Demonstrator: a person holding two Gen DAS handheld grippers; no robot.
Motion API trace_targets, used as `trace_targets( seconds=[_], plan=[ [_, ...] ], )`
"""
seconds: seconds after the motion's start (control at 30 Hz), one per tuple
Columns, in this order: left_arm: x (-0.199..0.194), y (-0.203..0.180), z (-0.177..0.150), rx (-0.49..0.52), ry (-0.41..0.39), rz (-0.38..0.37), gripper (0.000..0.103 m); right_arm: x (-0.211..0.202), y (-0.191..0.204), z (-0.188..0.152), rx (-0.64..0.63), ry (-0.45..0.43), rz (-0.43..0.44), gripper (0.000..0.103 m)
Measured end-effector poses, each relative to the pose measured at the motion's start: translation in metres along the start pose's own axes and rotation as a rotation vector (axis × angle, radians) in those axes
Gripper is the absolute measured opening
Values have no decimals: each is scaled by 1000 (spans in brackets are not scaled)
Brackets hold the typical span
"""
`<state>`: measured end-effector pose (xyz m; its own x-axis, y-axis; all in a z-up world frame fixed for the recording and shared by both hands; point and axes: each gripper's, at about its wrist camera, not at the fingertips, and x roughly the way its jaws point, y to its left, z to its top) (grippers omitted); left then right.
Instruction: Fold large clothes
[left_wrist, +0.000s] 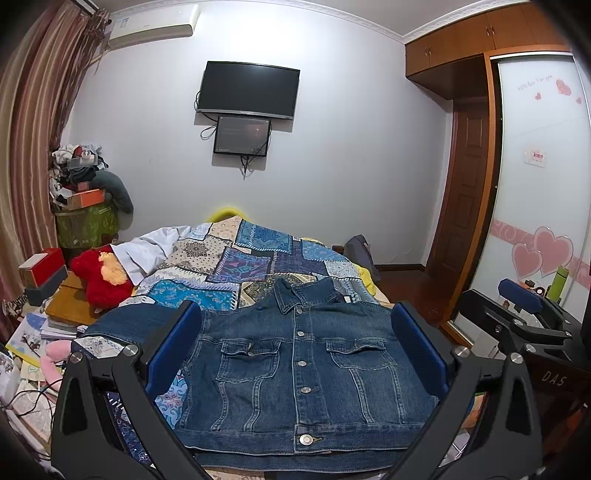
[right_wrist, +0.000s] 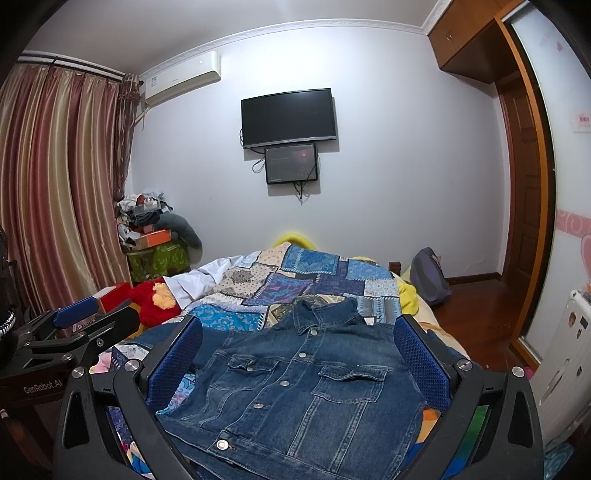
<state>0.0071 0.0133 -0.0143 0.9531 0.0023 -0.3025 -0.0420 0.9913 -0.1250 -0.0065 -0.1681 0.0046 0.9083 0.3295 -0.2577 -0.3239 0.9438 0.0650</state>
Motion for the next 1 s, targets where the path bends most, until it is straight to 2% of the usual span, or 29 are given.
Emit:
trace_targets(
  seconds=[0.7, 1.0],
  plan=[
    [6, 0, -1, -9, 1, 13, 103, 3, -1, 0, 4, 12, -5, 103],
    [36, 26, -2, -45, 31, 97, 103, 31, -2, 2, 5, 62, -10, 103]
  ],
)
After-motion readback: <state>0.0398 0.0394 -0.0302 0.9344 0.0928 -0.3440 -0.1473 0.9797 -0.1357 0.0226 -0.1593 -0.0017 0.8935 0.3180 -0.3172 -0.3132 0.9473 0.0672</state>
